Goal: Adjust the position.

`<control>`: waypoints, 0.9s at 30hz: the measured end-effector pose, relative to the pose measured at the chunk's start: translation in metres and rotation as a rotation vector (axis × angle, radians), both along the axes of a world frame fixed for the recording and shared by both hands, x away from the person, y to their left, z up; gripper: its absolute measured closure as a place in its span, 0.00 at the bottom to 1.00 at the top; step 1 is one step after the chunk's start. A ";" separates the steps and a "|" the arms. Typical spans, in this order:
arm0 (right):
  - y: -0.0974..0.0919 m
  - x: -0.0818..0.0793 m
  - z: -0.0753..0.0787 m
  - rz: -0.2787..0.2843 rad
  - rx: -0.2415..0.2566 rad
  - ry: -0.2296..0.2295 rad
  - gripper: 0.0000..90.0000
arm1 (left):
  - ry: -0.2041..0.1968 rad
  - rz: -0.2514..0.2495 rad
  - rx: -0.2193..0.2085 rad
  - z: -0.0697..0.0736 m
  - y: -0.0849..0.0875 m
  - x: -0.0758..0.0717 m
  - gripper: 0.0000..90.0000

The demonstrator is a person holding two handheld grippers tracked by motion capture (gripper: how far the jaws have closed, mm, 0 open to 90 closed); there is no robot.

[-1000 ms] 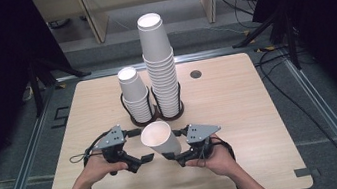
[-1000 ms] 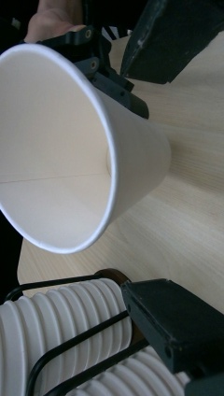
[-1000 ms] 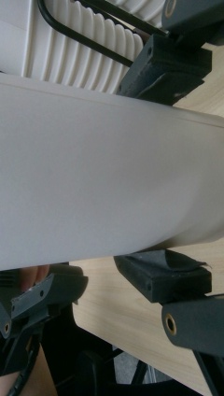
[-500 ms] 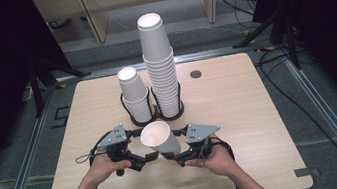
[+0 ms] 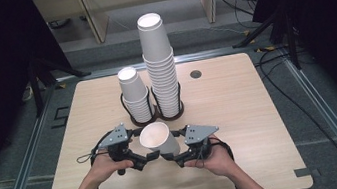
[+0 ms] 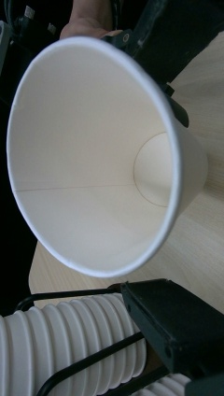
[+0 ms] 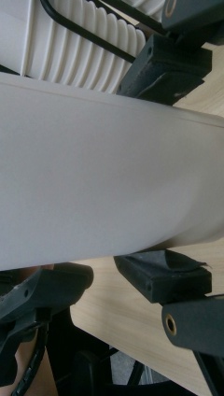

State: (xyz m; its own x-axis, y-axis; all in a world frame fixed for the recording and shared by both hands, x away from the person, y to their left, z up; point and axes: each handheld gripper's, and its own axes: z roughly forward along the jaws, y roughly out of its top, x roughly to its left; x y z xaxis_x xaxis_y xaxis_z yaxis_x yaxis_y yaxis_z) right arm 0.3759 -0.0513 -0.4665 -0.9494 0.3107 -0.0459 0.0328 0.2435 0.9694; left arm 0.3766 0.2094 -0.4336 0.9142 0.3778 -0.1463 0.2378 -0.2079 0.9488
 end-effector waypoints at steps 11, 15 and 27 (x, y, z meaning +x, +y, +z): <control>0.003 0.000 -0.001 0.022 -0.011 0.017 0.28 | -0.016 -0.012 -0.011 0.004 -0.002 -0.001 0.04; 0.004 0.000 -0.001 0.018 -0.006 0.016 0.28 | -0.031 -0.026 -0.033 0.005 -0.003 -0.001 0.08; 0.006 0.001 0.001 0.041 -0.036 0.056 0.26 | -0.081 -0.036 -0.010 0.007 -0.005 -0.003 0.11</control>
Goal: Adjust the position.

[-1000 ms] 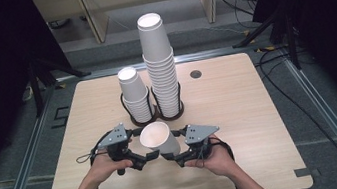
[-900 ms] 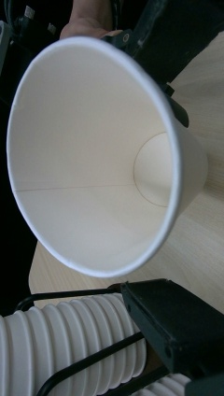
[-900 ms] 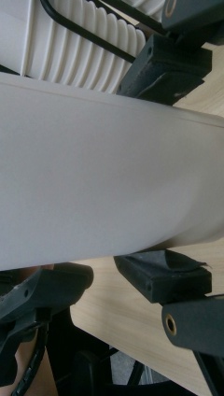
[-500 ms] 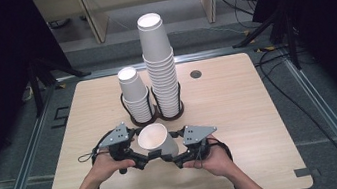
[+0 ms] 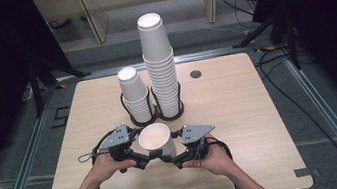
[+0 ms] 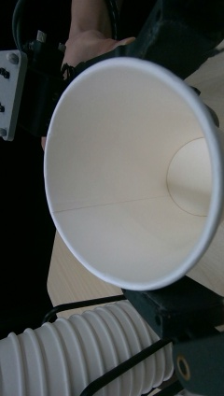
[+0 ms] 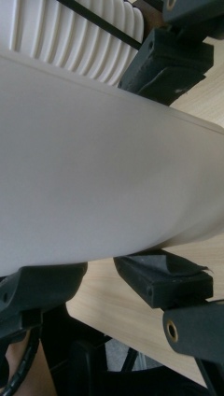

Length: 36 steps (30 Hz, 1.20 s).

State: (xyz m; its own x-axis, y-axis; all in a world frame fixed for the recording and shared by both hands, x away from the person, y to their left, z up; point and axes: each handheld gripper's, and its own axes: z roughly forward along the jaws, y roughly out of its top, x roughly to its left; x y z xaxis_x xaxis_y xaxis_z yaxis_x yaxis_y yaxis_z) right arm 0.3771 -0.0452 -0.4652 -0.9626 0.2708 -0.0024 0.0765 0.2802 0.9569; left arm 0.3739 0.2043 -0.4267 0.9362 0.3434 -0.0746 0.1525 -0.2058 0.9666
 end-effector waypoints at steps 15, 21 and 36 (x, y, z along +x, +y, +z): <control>0.005 0.001 0.005 -0.014 -0.044 -0.031 0.25 | -0.058 0.007 0.036 0.004 0.000 -0.003 0.16; 0.007 0.000 0.004 -0.022 -0.048 -0.012 0.25 | -0.068 0.010 0.044 0.004 0.000 -0.004 0.16; 0.001 -0.001 0.003 -0.058 -0.061 -0.020 0.18 | -0.101 0.039 0.073 0.004 0.002 -0.004 0.17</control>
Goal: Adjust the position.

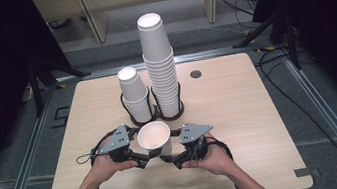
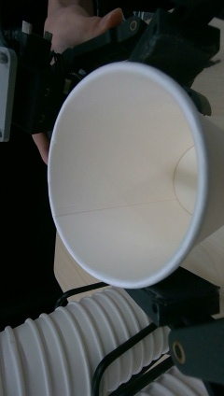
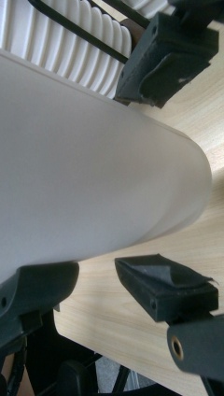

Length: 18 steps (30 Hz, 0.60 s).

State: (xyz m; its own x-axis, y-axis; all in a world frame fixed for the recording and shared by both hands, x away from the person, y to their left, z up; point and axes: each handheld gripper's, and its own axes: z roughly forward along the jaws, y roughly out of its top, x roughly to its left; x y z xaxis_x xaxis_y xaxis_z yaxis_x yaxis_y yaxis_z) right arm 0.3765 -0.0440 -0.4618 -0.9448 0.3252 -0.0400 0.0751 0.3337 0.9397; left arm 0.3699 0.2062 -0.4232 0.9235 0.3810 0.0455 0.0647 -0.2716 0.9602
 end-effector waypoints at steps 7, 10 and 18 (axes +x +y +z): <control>-0.002 -0.002 0.002 -0.016 -0.004 0.014 0.17 | -0.010 0.015 0.003 0.001 0.002 0.001 0.17; -0.003 -0.003 0.004 -0.018 -0.002 0.015 0.17 | -0.009 0.025 -0.004 0.002 0.003 0.000 0.17; -0.010 -0.004 0.006 -0.033 0.004 0.004 0.17 | -0.021 0.044 0.004 0.003 0.005 -0.001 0.17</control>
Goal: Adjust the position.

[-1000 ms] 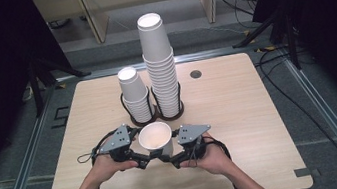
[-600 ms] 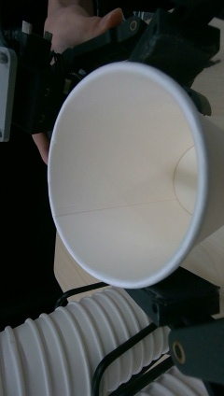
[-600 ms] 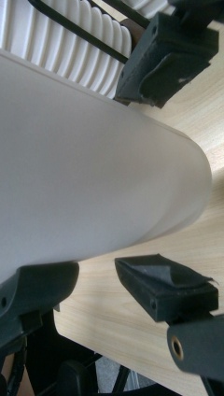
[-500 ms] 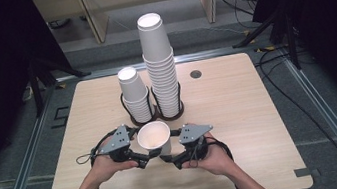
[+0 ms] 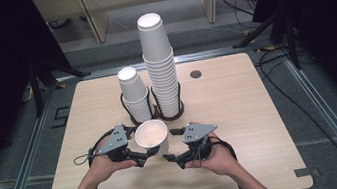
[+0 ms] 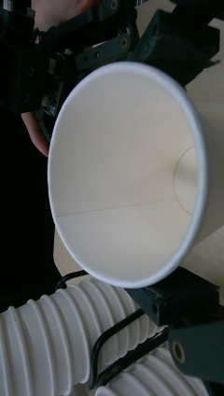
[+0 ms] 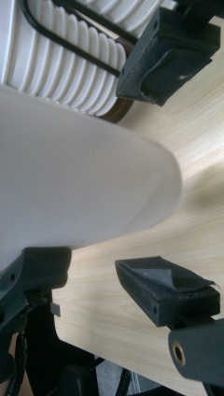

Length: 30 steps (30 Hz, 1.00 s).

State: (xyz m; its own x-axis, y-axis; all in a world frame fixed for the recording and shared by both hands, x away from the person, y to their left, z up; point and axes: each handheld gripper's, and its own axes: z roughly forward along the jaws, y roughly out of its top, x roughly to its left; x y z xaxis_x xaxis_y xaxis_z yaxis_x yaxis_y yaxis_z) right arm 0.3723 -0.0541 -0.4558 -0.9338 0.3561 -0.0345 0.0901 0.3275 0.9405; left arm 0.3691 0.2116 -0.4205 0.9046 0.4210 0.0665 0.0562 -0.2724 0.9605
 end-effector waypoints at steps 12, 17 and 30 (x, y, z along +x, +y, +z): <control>-0.031 0.006 -0.001 -0.119 0.075 0.026 0.19 | -0.022 0.074 0.009 0.002 0.012 -0.008 0.17; -0.045 0.009 -0.003 -0.182 0.084 0.047 0.20 | -0.036 0.100 0.018 0.002 0.016 -0.010 0.17; -0.060 0.010 -0.006 -0.243 0.099 0.055 0.19 | -0.045 0.141 0.022 0.001 0.027 -0.018 0.18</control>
State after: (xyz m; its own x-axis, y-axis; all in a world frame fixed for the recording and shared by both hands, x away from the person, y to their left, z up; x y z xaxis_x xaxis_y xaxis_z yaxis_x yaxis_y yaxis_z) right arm 0.3819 -0.1136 -0.4618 -0.8198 0.5695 0.0599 0.2069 0.1970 0.9583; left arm 0.3511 0.2389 -0.4199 0.8324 0.5417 0.1165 0.0523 -0.2860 0.9568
